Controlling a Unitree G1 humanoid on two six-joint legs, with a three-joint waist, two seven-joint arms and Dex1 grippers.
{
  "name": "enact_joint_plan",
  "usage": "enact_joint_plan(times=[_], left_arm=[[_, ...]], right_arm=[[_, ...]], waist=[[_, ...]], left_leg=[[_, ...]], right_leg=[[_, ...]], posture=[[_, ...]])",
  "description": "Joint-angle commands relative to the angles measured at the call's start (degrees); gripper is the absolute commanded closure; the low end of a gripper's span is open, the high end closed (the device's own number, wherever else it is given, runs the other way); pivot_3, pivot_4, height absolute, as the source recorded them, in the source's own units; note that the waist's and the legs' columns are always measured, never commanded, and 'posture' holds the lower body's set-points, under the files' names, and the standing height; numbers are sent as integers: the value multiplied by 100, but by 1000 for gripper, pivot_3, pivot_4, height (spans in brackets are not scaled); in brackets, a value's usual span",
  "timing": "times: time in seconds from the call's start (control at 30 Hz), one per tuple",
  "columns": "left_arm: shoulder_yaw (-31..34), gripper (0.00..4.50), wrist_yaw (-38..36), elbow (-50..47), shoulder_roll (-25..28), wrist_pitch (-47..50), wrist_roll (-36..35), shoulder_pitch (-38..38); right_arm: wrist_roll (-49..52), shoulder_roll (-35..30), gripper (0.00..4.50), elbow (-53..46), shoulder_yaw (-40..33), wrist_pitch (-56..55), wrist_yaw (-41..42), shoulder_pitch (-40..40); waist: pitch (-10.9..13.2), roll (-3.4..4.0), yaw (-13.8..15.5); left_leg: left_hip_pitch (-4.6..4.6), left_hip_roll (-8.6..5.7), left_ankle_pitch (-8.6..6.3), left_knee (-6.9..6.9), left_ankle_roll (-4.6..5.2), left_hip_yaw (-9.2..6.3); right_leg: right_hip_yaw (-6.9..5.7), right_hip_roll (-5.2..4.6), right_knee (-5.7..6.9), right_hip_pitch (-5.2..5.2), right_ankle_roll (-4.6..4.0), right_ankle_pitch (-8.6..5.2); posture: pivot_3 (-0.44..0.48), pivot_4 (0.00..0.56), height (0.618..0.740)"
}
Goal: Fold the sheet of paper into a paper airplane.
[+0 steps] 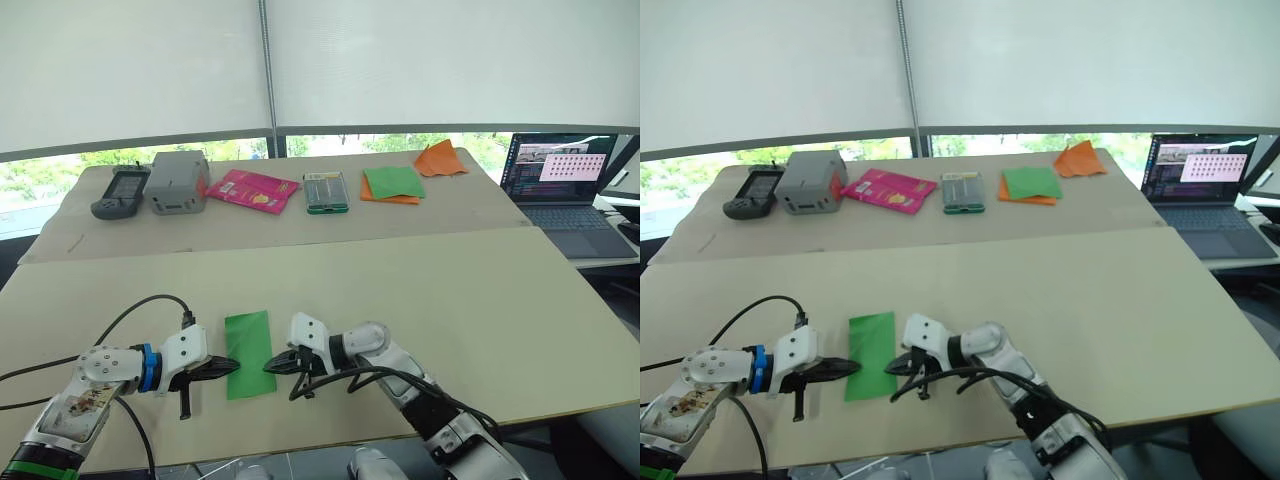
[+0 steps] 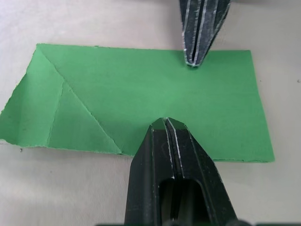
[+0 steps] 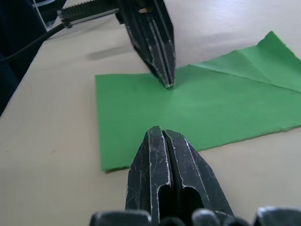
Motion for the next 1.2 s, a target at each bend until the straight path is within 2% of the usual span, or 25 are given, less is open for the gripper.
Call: enact_joint_plan(times=[0.03,0.6,0.73,0.8,0.93,1.1,1.2], left_arm=[[-89,4500,-73,145,165,106,218,83],[-119,4500,-84,202,187,-123,286,216],[-38,4500,7,229,129,-213,254,236],[172,4500,24,171,127,-161,39,239],[634,4500,35,-77,174,147,-457,195],[1254,4500,-69,-343,343,798,-1054,165],[1529,4500,-180,-261,449,1240,-1361,136]], right_arm=[[-96,-321,4483,168,363,477,170,439],[-108,-842,4483,-683,766,590,20,717],[353,-947,4483,-1522,204,800,-143,722],[1114,-1060,4483,-2507,-502,1263,-161,757],[2251,-1349,4483,-3789,-1427,2185,-277,863],[2473,-1658,4483,-4317,-1607,2565,-606,974],[2586,-1728,4483,-4455,-1625,2675,-826,1103]], waist=[[0,-2,1],[3,-8,8],[14,-18,30],[35,-27,46],[76,-52,96],[113,-76,121],[135,-66,138]], left_leg=[[1,0,0,0,0,0],[13,0,-16,0,-23,3],[11,0,-16,-1,-24,3],[10,0,-17,-1,-25,3],[-4,-1,-35,3,-57,3],[4,0,-38,-7,-62,-16],[-3,-5,-38,-6,-62,-15]], right_leg=[[0,0,0,0,-1,0],[0,-3,-1,0,-6,-13],[0,-4,-2,-4,-6,-13],[0,-5,-2,-4,-6,-13],[1,-5,-7,-17,-6,-13],[-1,5,-4,-26,-6,-13],[-1,-5,-30,-22,-6,-13]], posture=[[0,150,740],[0,150,740],[0,150,740],[0,150,740],[0,150,740],[0,150,740],[0,150,740]])
